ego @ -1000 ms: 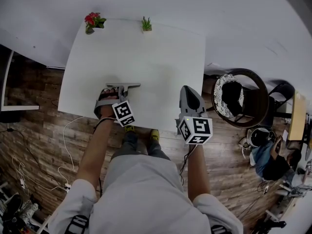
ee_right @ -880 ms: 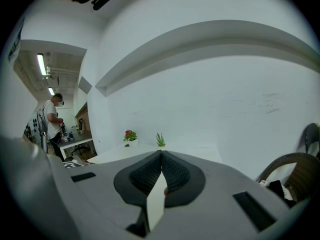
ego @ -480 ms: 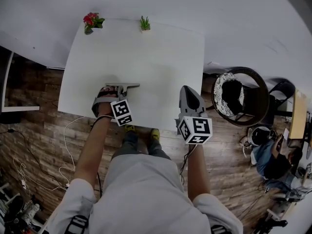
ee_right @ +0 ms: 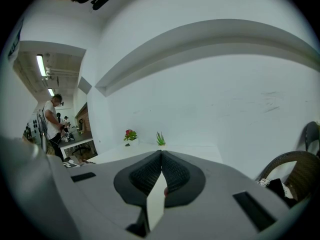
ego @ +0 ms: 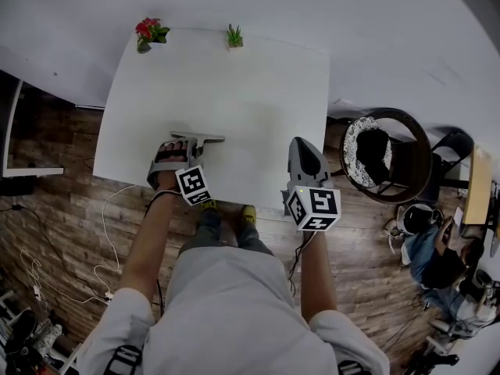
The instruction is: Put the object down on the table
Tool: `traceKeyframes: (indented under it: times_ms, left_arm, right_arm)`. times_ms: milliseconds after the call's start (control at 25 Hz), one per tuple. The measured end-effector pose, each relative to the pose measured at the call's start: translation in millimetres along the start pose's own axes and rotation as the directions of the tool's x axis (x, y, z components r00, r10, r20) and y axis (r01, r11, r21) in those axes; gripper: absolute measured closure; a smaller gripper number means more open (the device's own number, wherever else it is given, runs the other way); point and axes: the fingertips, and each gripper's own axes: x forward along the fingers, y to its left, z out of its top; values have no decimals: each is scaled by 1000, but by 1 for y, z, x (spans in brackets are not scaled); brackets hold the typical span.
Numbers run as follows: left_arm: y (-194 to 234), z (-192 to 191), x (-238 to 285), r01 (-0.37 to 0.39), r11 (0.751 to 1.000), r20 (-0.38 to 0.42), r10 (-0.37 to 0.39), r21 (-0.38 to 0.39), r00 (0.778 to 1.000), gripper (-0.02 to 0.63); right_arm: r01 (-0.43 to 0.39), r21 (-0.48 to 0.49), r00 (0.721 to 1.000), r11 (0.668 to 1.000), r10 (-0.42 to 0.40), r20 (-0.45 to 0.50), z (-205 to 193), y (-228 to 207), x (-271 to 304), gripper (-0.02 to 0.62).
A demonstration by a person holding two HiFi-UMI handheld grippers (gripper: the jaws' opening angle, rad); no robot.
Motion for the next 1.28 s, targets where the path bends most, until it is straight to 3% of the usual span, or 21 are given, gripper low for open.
traceKeyframes:
  times_ms: [400,480,600,880,1280]
  left_arm:
    - [3,-4,-4,-98,995,1,98,3,995,540]
    - [-4,-5,-2,-71,997,-3,71,27,997,565]
    - [-15,-8,0,-20,999,-13,21,49,1000,551]
    - [-21,-6,-3,59,997,3,-59,43,998,550]
    - [-36,-7,-6,176,984,14,-176,43,984,438]
  right_arm:
    - [-7,4,1000,1000,7,-7,-2,3,2,586]
    - [-10,3,1000,1000,10,-6,-2,5,2,586]
    - [-14,2,1000,1000,14,-4,-1,7,2,586]
    - [-24,0,1000,1000,24,-8,-3,11,2,586]
    - [-34,-1,999,999,34,-4,-2,16,1,586]
